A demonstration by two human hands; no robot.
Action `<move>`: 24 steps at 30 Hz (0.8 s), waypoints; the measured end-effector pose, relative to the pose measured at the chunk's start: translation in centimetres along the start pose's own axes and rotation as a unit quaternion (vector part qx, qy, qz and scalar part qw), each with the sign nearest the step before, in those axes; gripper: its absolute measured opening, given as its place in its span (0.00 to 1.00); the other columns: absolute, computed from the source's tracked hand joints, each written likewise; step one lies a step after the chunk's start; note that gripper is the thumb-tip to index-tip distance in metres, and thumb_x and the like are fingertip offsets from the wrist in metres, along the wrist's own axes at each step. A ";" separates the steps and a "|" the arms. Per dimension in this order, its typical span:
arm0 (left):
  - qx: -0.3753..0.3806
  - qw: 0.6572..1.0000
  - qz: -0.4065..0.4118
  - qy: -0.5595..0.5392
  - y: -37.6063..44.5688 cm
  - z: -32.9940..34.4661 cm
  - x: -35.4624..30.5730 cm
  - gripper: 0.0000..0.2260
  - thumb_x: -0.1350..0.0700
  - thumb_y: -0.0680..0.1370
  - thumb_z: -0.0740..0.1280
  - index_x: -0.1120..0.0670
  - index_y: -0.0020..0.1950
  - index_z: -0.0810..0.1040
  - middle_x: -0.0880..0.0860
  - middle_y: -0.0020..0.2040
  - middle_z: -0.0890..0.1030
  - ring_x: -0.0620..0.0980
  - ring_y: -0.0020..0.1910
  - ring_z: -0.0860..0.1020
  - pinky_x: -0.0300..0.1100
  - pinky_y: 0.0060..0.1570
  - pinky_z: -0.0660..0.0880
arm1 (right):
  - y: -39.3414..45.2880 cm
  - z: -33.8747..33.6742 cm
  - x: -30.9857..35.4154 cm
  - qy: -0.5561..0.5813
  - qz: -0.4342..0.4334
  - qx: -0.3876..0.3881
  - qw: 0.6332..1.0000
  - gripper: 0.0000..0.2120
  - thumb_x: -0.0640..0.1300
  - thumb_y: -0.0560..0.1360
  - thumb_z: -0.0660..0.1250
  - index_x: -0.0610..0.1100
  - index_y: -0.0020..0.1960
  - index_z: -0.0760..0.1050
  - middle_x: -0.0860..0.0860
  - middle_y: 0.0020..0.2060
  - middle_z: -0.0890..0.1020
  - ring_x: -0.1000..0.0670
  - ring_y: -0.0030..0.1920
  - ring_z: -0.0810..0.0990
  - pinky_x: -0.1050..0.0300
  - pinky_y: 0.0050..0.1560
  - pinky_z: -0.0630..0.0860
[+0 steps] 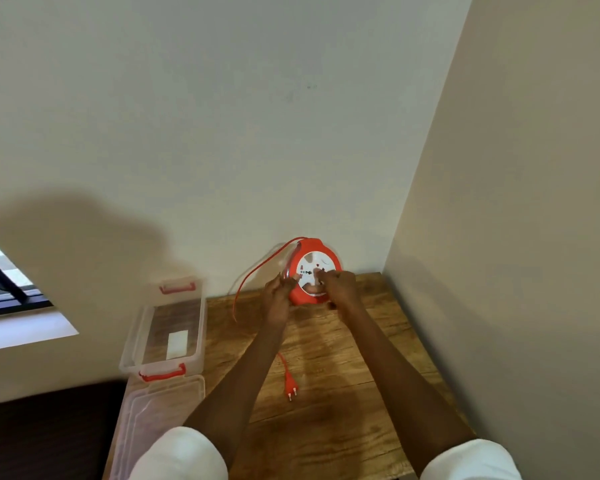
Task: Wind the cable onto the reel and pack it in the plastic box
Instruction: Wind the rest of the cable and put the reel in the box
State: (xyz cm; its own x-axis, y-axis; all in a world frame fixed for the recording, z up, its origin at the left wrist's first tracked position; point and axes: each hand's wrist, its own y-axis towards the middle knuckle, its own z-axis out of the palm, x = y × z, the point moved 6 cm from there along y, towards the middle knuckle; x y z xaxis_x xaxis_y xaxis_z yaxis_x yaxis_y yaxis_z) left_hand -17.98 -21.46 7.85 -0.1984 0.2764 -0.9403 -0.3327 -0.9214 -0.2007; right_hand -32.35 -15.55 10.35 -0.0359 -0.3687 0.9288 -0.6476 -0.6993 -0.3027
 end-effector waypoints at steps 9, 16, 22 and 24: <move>0.028 0.992 -0.091 0.083 3.3 -3.0 -3.8 0.14 0.54 0.74 0.73 0.58 0.57 0.82 0.56 0.47 0.85 0.55 0.41 0.81 0.42 0.34 0.77 | -1.7 -1.1 5.6 -0.584 -0.434 0.140 0.672 0.22 0.51 0.80 0.65 0.62 0.73 0.68 0.51 0.76 0.65 0.45 0.65 0.76 0.48 0.58 0.79; 0.087 0.978 -0.099 0.159 3.5 -2.2 -4.2 0.14 0.53 0.73 0.74 0.58 0.56 0.83 0.58 0.50 0.85 0.57 0.44 0.82 0.44 0.37 0.77 | -2.5 1.2 4.6 -0.710 -0.510 0.151 0.462 0.28 0.49 0.81 0.63 0.63 0.78 0.58 0.42 0.71 0.72 0.39 0.57 0.81 0.47 0.50 0.80; 0.050 0.989 -0.056 0.127 2.7 -1.9 -3.8 0.16 0.52 0.74 0.75 0.57 0.59 0.83 0.55 0.45 0.86 0.54 0.40 0.84 0.43 0.34 0.79 | -0.6 2.1 4.0 -0.695 -0.462 0.086 0.544 0.29 0.56 0.78 0.66 0.63 0.77 0.60 0.43 0.63 0.79 0.41 0.53 0.83 0.50 0.47 0.78; 0.031 0.995 -0.039 0.091 2.4 -1.7 -3.4 0.16 0.53 0.75 0.74 0.57 0.60 0.82 0.57 0.50 0.86 0.57 0.46 0.85 0.47 0.40 0.83 | -0.2 1.9 4.1 -0.670 -0.424 0.049 0.607 0.30 0.59 0.77 0.66 0.63 0.77 0.60 0.45 0.64 0.80 0.42 0.55 0.83 0.50 0.50 0.78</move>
State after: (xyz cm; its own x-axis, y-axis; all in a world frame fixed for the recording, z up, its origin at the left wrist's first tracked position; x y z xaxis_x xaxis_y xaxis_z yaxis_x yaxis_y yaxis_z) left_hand -16.49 -25.06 10.09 -0.0012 0.2867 -0.9580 -0.3985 -0.8788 -0.2625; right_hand -30.96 -18.10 13.78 0.9727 0.0294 -0.2301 0.0514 -0.9946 0.0906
